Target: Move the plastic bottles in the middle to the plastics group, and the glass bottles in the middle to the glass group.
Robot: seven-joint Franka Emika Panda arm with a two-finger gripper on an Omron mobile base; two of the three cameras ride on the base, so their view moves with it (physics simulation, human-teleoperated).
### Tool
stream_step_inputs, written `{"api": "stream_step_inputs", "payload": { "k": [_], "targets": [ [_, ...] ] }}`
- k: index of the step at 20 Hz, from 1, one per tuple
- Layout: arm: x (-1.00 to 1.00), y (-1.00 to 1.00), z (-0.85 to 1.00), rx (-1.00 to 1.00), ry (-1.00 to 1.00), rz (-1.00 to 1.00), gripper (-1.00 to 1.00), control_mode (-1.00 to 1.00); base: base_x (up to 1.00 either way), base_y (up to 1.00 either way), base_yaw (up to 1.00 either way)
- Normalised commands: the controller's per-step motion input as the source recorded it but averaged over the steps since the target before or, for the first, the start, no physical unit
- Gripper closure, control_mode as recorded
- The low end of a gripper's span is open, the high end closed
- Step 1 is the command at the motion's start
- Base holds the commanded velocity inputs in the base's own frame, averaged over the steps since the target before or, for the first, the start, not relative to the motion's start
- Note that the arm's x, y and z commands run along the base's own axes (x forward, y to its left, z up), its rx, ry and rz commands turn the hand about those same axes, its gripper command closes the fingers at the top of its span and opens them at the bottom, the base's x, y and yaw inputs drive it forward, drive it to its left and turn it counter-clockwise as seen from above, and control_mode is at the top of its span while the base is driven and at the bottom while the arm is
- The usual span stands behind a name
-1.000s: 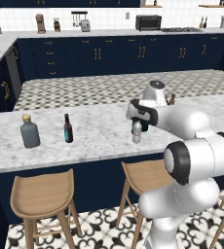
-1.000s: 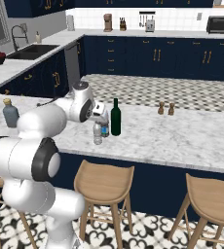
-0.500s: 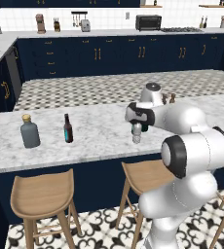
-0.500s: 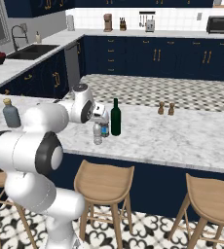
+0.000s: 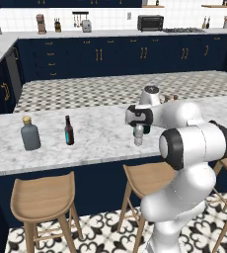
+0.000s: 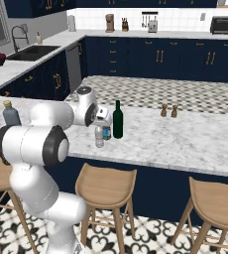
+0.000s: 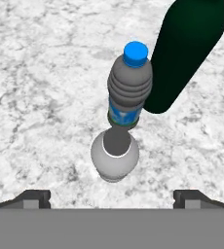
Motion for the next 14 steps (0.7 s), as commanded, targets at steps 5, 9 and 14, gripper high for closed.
{"api": "stream_step_inputs", "payload": {
  "k": [5, 9, 14],
  "targets": [
    [0.24, 0.0, -0.26, 0.0, 0.01, 0.0, -1.0, -1.0, 0.0, 0.0, 0.0],
    [0.02, 0.0, -0.24, 0.0, 0.03, 0.0, -1.0, -1.0, 0.0, 0.0, 0.0],
    [0.03, 0.0, -0.08, 0.0, 0.01, 0.0, -1.0, -1.0, 0.0, 0.0, 0.0]
  ]
}}
